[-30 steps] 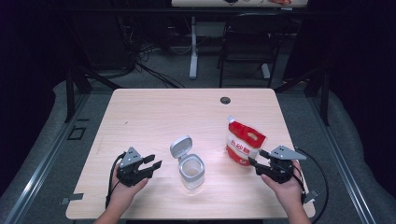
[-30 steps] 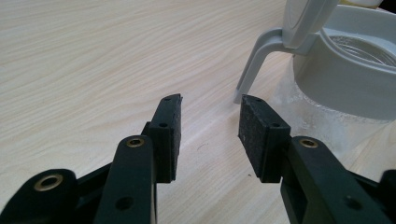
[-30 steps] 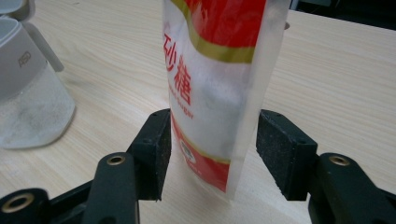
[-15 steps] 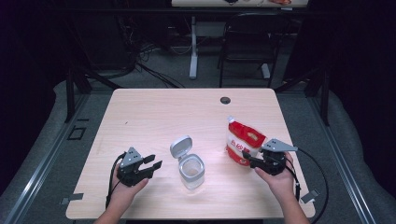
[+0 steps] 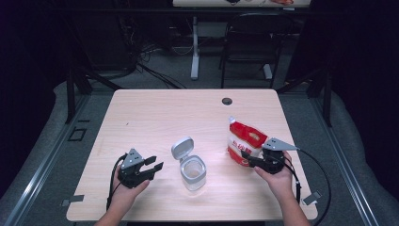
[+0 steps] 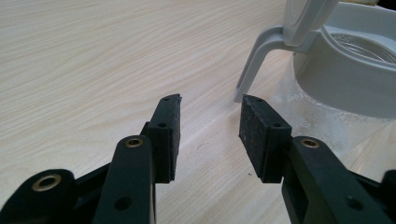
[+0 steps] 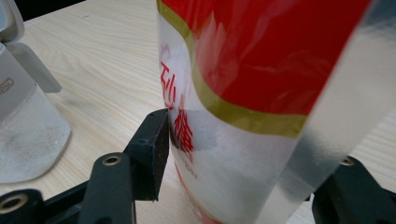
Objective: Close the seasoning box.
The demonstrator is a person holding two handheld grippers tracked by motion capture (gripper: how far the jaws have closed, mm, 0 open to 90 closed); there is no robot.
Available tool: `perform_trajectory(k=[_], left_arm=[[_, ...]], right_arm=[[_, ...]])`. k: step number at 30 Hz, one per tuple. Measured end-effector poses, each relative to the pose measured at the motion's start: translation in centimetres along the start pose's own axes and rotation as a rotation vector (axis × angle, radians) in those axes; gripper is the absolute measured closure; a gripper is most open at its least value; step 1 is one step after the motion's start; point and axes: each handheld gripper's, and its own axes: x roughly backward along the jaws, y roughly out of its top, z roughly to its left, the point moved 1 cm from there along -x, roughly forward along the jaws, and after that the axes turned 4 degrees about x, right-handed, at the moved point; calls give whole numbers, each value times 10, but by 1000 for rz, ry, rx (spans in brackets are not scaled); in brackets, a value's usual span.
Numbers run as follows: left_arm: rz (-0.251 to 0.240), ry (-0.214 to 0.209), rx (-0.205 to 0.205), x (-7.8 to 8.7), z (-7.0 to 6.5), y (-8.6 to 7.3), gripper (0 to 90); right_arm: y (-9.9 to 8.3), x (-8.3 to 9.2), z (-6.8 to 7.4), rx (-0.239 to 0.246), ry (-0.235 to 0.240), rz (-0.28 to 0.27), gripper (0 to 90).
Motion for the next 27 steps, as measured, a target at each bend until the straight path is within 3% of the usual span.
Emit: perform_trajectory(k=[12, 27], left_arm=[[10, -5, -2, -2, -1, -1, 592], [3, -1, -6, 0, 0, -1, 592]], right_arm=[[-2, -8, 4, 22, -5, -30, 425], [-1, -7, 11, 29, -41, -24, 550]])
